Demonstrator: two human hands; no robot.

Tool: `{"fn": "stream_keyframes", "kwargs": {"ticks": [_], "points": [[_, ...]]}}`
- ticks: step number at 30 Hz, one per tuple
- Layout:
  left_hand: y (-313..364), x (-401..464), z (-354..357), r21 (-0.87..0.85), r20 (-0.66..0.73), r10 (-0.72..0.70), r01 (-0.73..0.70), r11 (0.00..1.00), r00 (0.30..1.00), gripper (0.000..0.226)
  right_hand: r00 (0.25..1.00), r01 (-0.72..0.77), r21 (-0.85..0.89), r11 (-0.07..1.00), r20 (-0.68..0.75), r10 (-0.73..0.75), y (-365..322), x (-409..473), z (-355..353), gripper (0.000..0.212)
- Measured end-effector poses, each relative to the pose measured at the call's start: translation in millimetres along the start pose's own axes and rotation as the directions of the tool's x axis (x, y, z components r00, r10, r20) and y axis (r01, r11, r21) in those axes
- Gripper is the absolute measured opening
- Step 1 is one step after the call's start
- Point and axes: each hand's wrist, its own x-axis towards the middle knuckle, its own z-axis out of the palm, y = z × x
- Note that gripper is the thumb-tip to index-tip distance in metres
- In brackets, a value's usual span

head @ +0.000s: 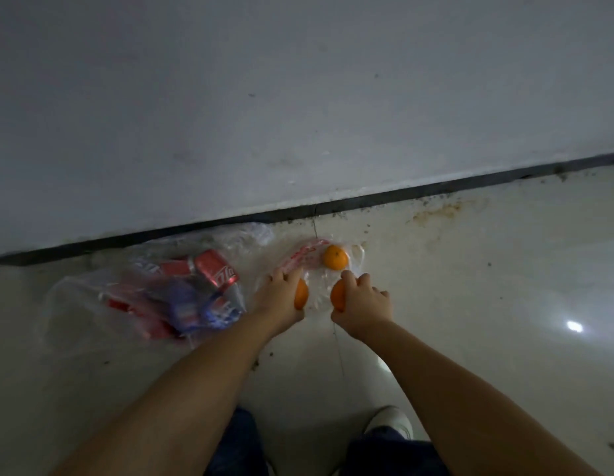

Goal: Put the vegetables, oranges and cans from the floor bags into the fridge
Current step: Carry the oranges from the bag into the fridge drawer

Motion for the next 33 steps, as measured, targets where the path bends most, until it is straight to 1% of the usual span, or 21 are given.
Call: {"fn": "stream_keyframes", "kwargs": {"ticks": [2,6,10,15,17,19,22,26,29,31,33], "points": [[10,-40,-34,-0.018,0.001,-0.028,0.028,0.999,1.0,0.082,0.999,-0.044,0.049,0.998,0.028,0.043,-6,-34,-34,0.07],[39,-120,-97,0.063,0.042,0.008,-0.011,0.998,0.999,0.081,0.996,-0.068,0.074,0.995,0.054,0.065,-18,-107,-94,0.068],[67,-184,-156,0.024,0.04,0.02,-0.021,0.999,0.999,0.079,0.996,-0.077,0.086,0.993,0.056,0.073,-31,-171,-153,0.072],[109,-248,-233,-0.013,-0.008,0.101,-0.101,0.995,0.995,0.073,0.996,-0.078,0.148,0.986,-0.017,0.082,-41,-245,-232,0.07],[124,-271,-261,0.005,-0.036,0.164,-0.164,0.987,0.986,0.067,0.992,-0.104,0.179,0.978,-0.058,0.116,-38,-275,-256,0.069],[135,-291,-283,0.044,-0.054,0.222,-0.22,0.975,0.974,0.062,0.976,-0.16,0.219,0.963,-0.108,0.187,-34,-307,-275,0.07],[153,-317,-307,0.106,-0.054,0.3,-0.294,0.95,0.952,0.067,0.929,-0.242,0.351,0.905,-0.187,0.32,-27,-359,-294,0.07],[194,-362,-323,0.194,-0.02,0.445,-0.433,0.88,0.895,0.066,0.831,-0.305,0.572,0.762,-0.231,0.506,-17,-440,-296,0.068],[234,-401,-315,0.263,0.052,0.574,-0.566,0.781,0.817,0.07,0.748,-0.376,0.63,0.68,-0.227,0.624,-7,-508,-279,0.067],[261,-432,-301,0.284,0.097,0.664,-0.66,0.696,0.742,0.073,0.681,-0.428,0.667,0.61,-0.206,0.703,2,-556,-262,0.067],[288,-470,-283,0.282,0.135,0.736,-0.738,0.613,0.663,0.072,0.606,-0.473,0.701,0.533,-0.18,0.775,16,-608,-244,0.067]]}}
